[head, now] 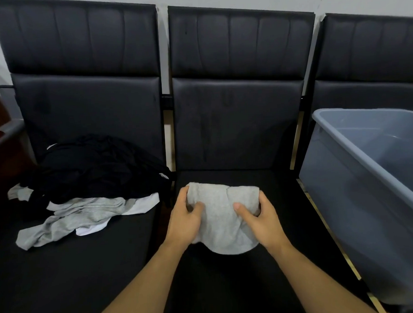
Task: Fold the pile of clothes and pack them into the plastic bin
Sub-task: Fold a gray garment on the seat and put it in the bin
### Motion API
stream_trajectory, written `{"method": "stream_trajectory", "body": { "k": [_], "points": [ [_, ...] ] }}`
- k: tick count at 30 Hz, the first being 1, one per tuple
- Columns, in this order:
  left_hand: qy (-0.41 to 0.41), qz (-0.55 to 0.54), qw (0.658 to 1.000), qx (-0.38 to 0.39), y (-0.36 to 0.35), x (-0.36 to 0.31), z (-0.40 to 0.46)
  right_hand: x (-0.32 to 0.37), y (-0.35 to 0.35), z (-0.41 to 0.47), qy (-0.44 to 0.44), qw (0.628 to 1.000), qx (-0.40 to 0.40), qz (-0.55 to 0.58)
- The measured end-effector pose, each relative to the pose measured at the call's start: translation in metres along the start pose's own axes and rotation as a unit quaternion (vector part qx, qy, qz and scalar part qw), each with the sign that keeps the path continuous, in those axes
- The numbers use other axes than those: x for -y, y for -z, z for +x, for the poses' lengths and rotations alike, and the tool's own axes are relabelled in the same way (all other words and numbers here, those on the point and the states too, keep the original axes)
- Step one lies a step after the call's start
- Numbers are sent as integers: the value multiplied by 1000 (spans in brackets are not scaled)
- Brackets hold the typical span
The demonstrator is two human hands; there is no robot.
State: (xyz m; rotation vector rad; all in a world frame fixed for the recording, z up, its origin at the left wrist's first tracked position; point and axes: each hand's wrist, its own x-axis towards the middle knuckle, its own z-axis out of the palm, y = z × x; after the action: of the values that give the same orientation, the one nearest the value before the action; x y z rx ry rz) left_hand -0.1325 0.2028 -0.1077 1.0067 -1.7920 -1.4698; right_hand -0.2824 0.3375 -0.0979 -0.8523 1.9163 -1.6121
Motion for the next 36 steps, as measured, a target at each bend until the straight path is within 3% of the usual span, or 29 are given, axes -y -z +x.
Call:
{"method": "stream_trajectory", "body": {
  "k": [7, 11, 14, 16, 19, 22, 27, 32, 34, 36],
  "points": [
    [58, 106, 991, 54, -7, 37, 6, -37, -2, 10, -127, 987, 35, -88],
    [108, 239, 962, 72, -10, 55, 6, -64, 5, 13, -201, 962, 50, -181],
    [37, 393, 918, 26, -12, 46, 4, -62, 7, 17, -130, 934, 0, -333],
    [-4, 394, 918, 50, -18, 36, 2, -52, 5, 17, -7, 924, -1, -383],
    [-10, 385, 910, 151, -30, 28, -6, -48, -3, 14, 92, 896, 144, -410],
    [-26, 437, 873, 216, -37, 38, -12, -55, -11, 9, 65, 850, 252, -457],
    [-77, 458, 868, 175, -35, 51, -4, -48, -27, 3, -34, 808, 233, -540],
    [-73, 420, 880, 208, -30, 50, 5, -40, -27, -6, -132, 831, 234, -488],
    [-90, 420, 887, 168, -28, 52, 7, -40, -21, -1, -143, 864, 183, -446],
    [-51, 417, 903, 86, -27, 47, 9, -44, -14, 8, -166, 897, 96, -399]
  ]
}}
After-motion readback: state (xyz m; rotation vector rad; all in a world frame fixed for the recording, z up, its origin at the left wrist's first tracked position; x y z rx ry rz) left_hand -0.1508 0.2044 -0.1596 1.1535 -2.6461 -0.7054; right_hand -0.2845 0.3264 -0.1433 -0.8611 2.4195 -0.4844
